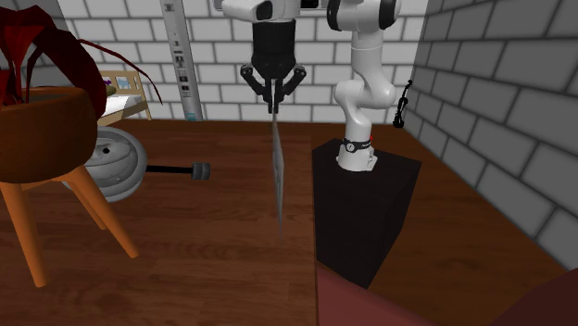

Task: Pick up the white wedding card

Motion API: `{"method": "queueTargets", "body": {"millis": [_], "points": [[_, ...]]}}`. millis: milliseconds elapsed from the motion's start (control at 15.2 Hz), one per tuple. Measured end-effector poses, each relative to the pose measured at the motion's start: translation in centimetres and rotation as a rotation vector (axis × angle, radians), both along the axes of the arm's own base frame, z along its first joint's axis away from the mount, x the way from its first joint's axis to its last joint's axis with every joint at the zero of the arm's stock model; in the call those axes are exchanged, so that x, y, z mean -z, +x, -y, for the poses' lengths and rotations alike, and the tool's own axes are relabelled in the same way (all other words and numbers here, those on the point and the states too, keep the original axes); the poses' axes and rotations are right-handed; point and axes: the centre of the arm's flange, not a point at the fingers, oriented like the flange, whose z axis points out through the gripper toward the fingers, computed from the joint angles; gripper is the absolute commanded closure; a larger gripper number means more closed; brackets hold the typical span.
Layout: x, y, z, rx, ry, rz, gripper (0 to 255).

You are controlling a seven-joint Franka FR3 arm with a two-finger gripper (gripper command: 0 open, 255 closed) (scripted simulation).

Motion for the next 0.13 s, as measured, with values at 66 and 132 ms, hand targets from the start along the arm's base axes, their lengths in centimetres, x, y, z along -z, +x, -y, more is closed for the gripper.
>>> {"method": "queueTargets", "body": {"millis": [66, 132], "points": [[-0.46, 0.00, 0.01, 0.000, 0.000, 0.000, 255], [-0.73, -0.04, 0.02, 0.000, 0.000, 0.000, 255]]}}
